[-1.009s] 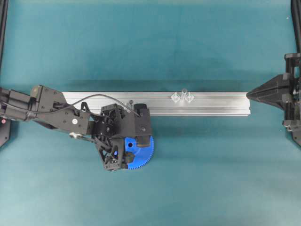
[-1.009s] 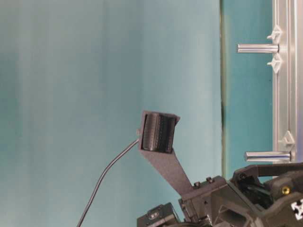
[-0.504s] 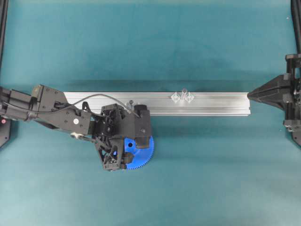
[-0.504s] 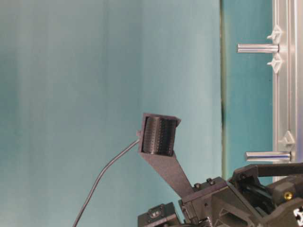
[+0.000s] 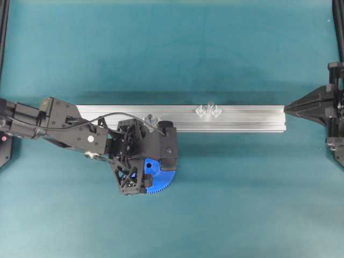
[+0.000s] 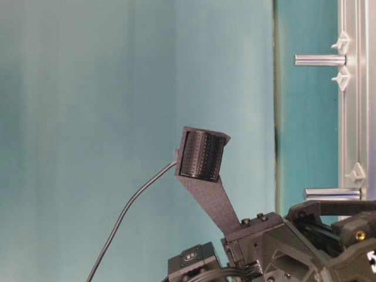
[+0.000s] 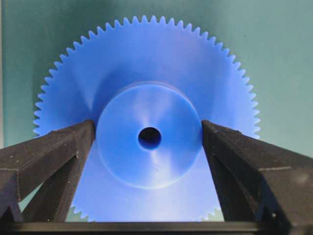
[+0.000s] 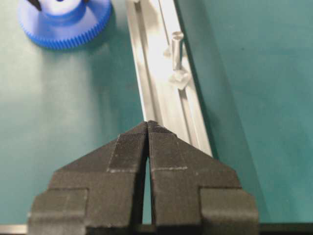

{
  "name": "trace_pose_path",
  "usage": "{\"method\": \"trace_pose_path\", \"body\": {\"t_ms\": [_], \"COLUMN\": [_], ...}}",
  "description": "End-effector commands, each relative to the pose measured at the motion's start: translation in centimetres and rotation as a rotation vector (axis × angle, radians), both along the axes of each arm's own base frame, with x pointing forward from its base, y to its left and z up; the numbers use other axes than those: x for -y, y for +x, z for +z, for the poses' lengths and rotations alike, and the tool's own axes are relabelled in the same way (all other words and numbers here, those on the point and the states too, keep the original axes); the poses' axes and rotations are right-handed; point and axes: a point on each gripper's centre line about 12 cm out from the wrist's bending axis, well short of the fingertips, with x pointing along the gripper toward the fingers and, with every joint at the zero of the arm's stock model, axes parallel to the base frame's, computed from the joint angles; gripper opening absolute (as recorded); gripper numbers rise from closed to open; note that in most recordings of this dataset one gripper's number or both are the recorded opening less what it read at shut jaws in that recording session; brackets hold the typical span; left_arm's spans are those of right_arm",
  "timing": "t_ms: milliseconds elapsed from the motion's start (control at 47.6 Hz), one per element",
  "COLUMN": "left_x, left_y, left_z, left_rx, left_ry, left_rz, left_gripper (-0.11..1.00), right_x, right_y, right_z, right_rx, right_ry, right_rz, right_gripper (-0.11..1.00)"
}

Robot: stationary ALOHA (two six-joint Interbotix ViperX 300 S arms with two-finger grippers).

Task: Find the location of the shaft and insert the large gear.
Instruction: 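Lift the blue gear and carry it over the rail toward the right shaft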

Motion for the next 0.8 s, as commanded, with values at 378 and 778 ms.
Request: {"method": "trace_pose_path", "body": {"t_ms": [378, 778], "left_x": [0.0, 0.1], "left_y": [0.0, 0.7], "left_z": [0.5, 1.9], "left_rx": [-0.059, -0.019], "left_ry": [0.013, 0.009], "left_rz": [-0.008, -0.009], "left_gripper": [0.80, 0.72], "right_x": [0.1, 0.1], "right_y": [0.1, 0.1], "right_z": [0.4, 0.4], "right_rx": [0.013, 0.015], "right_ry": [0.006, 0.006], "right_rz": [-0.008, -0.008], "right_gripper": [0.04, 0.04]}}
